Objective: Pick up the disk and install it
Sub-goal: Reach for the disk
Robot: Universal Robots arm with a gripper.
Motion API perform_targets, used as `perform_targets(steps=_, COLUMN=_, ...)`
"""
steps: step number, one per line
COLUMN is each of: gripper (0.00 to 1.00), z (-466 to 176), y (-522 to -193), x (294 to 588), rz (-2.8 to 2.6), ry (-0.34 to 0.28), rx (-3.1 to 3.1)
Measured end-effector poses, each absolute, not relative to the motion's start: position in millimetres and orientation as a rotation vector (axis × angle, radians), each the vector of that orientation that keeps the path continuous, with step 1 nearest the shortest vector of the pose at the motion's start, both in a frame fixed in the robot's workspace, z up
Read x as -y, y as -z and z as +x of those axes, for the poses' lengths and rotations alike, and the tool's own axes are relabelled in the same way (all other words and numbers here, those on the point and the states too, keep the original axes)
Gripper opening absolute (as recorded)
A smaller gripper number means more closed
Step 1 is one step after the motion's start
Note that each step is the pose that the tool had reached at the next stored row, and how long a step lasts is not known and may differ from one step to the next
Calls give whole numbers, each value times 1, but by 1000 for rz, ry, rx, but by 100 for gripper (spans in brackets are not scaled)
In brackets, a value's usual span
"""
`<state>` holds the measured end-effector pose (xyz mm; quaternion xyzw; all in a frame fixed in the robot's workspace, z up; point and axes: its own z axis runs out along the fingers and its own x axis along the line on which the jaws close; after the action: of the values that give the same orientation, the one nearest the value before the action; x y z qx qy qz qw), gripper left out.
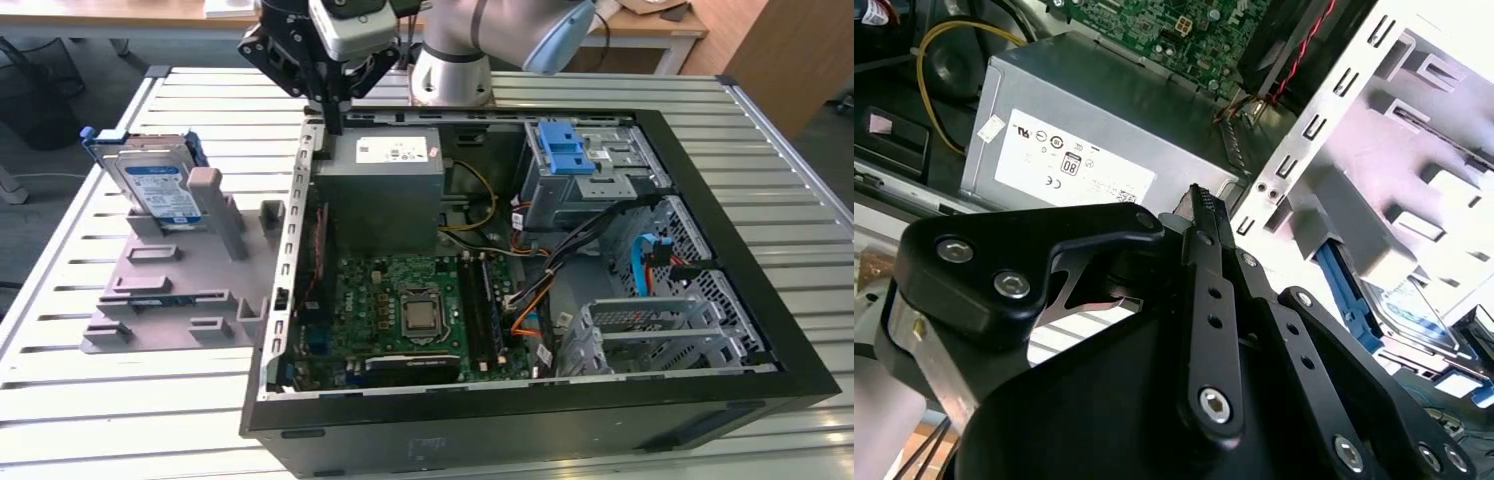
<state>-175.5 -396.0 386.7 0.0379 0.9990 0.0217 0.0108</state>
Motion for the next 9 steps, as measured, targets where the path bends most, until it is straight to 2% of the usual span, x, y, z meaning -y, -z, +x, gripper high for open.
perform_targets(steps=9, gripper=11, z=-182, y=-386, x=395, rz=118, ry=-67, rx=-3117)
